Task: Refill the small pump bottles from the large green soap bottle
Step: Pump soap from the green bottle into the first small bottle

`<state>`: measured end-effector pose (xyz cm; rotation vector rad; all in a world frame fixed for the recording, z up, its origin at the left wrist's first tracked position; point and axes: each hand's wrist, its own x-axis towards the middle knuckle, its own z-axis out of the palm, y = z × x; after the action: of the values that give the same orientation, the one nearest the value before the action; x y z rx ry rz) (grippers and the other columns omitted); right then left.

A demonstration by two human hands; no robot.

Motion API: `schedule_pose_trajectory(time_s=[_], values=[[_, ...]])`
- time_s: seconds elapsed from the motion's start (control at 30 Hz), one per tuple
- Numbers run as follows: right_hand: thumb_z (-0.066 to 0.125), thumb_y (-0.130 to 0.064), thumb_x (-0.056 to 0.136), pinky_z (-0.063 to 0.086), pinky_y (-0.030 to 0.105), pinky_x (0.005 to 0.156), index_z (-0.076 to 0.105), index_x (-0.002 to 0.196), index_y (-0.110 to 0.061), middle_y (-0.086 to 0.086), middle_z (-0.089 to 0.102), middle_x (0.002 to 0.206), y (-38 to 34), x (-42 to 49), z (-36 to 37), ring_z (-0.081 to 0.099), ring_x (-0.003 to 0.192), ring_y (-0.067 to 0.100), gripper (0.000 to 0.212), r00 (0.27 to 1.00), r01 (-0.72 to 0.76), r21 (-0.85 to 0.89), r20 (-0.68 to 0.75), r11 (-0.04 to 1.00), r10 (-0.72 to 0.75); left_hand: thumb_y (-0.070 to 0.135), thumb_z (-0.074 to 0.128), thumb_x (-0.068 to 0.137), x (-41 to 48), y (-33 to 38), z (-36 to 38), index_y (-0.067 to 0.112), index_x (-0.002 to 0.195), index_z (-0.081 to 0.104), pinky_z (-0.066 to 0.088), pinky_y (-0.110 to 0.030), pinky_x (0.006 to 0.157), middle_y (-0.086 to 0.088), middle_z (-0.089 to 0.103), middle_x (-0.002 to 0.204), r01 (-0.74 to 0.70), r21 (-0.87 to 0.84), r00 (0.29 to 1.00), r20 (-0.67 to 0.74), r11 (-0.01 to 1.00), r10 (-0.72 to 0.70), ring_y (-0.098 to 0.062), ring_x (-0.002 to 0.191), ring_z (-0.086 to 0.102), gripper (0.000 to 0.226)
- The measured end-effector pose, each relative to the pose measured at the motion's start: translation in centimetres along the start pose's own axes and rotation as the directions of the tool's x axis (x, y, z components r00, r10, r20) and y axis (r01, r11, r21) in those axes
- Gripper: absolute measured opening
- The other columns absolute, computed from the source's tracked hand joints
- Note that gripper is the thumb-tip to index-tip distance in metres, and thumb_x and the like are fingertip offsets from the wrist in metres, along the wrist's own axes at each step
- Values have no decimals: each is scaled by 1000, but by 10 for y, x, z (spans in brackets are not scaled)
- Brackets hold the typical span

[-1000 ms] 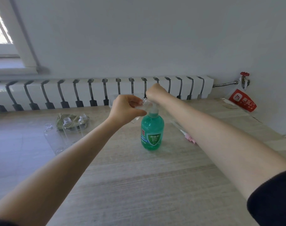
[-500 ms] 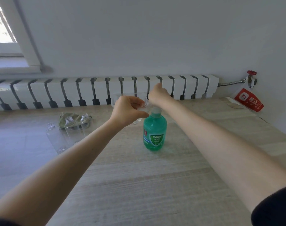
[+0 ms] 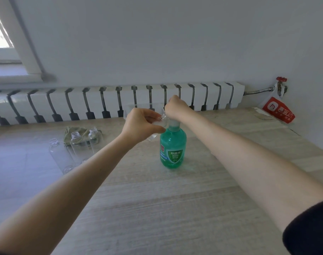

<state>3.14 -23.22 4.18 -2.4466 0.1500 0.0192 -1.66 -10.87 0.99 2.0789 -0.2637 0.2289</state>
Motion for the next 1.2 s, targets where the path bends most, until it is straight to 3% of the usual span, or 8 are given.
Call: schedule_pose_trajectory(time_s=[0.07, 0.13, 0.3, 0.5, 0.7, 0.93, 1.1, 1.2], values=[[38, -8, 95, 32, 22, 50, 42, 91, -10, 5, 43, 77, -1, 0, -2, 43, 66, 15, 6, 1000, -10, 15, -22, 1000, 11, 7, 85, 63, -1, 2, 0, 7, 103, 70, 56, -27, 82, -5, 71, 97, 5, -15, 1000, -3, 1000, -5, -14, 86, 68, 43], [37, -7, 95, 37, 23, 51, 37, 74, -8, 4, 41, 71, -4, 1, -5, 45, 66, 16, 21, 1000, -20, 40, -11, 999, 20, 7, 85, 63, -1, 5, 0, 12, 97, 69, 55, -24, 79, -1, 70, 92, 18, -59, 1000, -11, 998, -19, -14, 85, 67, 38], [38, -4, 94, 23, 23, 43, 25, 65, -13, 3, 32, 65, -10, -1, -14, 30, 54, 13, 33, 999, -41, 28, 0, 999, 41, 5, 84, 64, -3, 10, -2, 15, 96, 68, 53, -17, 73, 5, 68, 87, 32, -110, 999, 1, 993, -32, -12, 84, 67, 36], [39, -6, 96, 26, 23, 46, 39, 101, -10, 4, 35, 69, -13, -4, -14, 35, 58, 12, 6, 999, -48, 33, 7, 998, 47, 4, 83, 64, -5, 11, -4, 23, 84, 65, 54, -18, 73, 7, 69, 85, 37, -136, 999, 9, 990, -36, -11, 82, 67, 32], [42, -7, 95, 27, 24, 46, 35, 135, 0, 10, 42, 88, -11, -2, -6, 37, 61, 13, 41, 999, -50, -31, 17, 998, 51, 5, 85, 63, -3, 6, -2, 11, 100, 69, 53, -18, 74, 7, 67, 85, 35, -105, 999, -2, 994, -36, -10, 82, 66, 41], [41, -10, 96, 32, 23, 50, 33, 139, -2, 11, 49, 107, -5, 2, 1, 48, 80, 18, 45, 1000, -27, -43, 1, 999, 27, 7, 85, 62, -2, -3, 2, 8, 103, 70, 56, -24, 79, 1, 70, 92, 39, -85, 999, -6, 996, -40, -14, 86, 68, 43], [39, -10, 97, 31, 22, 48, 42, 126, -2, 7, 47, 90, -3, 3, 1, 41, 63, 12, 30, 1000, 9, -108, 16, 994, -7, 7, 85, 62, -2, -4, 5, 8, 102, 70, 57, -26, 79, -1, 71, 93, 48, -90, 999, -19, 995, -50, -15, 86, 68, 43], [38, -11, 98, 39, 22, 62, 48, 118, -5, 6, 49, 88, -3, 0, 0, 48, 75, 15, 23, 999, 32, -148, 29, 989, -28, 7, 85, 62, -3, -4, 4, 8, 101, 70, 57, -28, 80, -2, 71, 93, 51, -80, 998, -19, 995, -53, -17, 86, 68, 42]])
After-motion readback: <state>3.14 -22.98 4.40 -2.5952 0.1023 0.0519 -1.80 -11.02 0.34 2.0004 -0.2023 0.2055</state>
